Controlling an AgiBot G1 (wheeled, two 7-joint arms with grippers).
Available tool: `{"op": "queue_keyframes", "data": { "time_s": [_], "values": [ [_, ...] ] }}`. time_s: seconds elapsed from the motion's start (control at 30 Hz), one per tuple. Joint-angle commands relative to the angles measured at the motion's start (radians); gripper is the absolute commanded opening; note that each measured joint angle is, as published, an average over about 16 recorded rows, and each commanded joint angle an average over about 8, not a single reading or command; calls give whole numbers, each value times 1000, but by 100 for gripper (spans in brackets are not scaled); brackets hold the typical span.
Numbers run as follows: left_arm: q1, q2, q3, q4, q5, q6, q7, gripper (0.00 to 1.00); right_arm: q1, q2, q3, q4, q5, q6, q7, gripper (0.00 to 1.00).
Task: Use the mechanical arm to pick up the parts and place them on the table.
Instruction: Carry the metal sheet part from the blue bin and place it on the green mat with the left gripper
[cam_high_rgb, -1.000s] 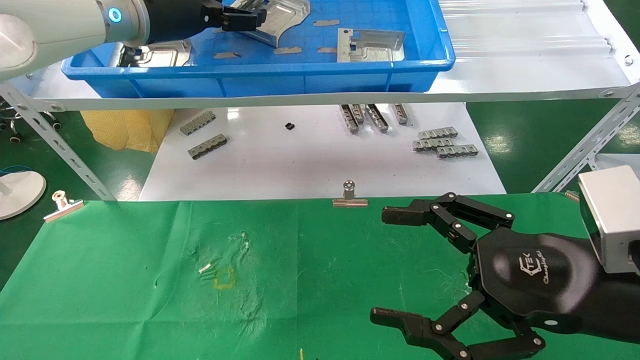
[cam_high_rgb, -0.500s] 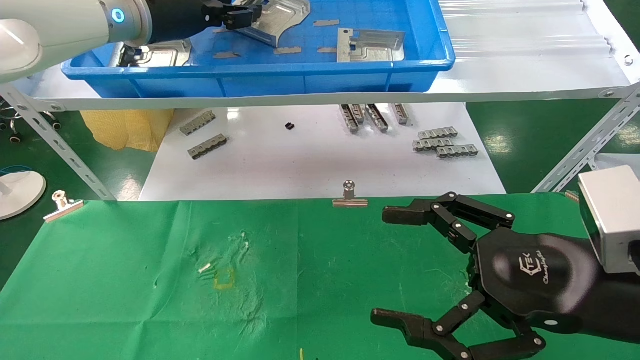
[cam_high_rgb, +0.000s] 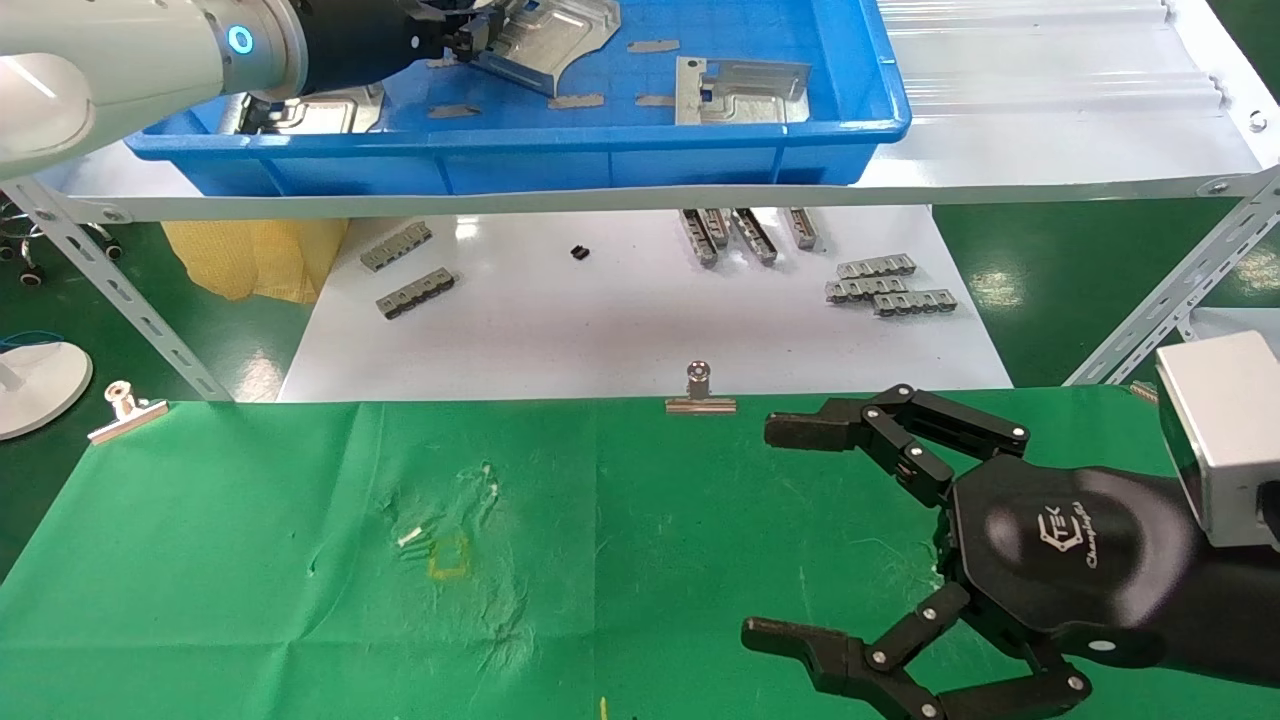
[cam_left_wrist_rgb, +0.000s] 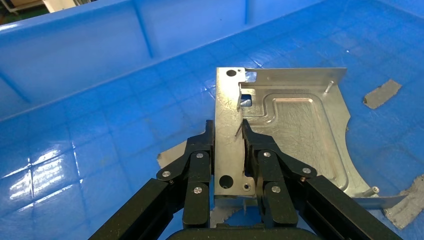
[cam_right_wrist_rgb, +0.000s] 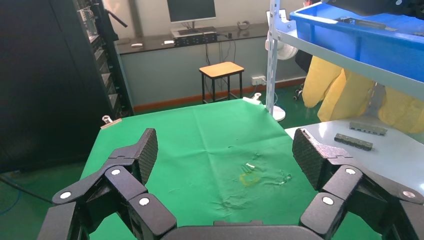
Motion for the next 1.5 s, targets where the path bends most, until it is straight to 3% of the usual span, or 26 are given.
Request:
{"op": "queue_keyframes", "data": {
  "time_s": [0.03,0.43,0.97,1.2,1.5],
  "values": [
    [2,-1,0,-3,-6,-5,-6,0,0,0,0,0,0,0,0,100],
    [5,-73,-75,-51,-125,103,132,0,0,0,0,0,0,0,0,100],
    [42,-344,-166,-99,-273,644,472,0,0,0,0,0,0,0,0,100],
    [71,-486,-156,-119,-280,901,596,0,0,0,0,0,0,0,0,100],
    [247,-643,-79,-289,-356,943,710,0,0,0,0,0,0,0,0,100]
  ]
}}
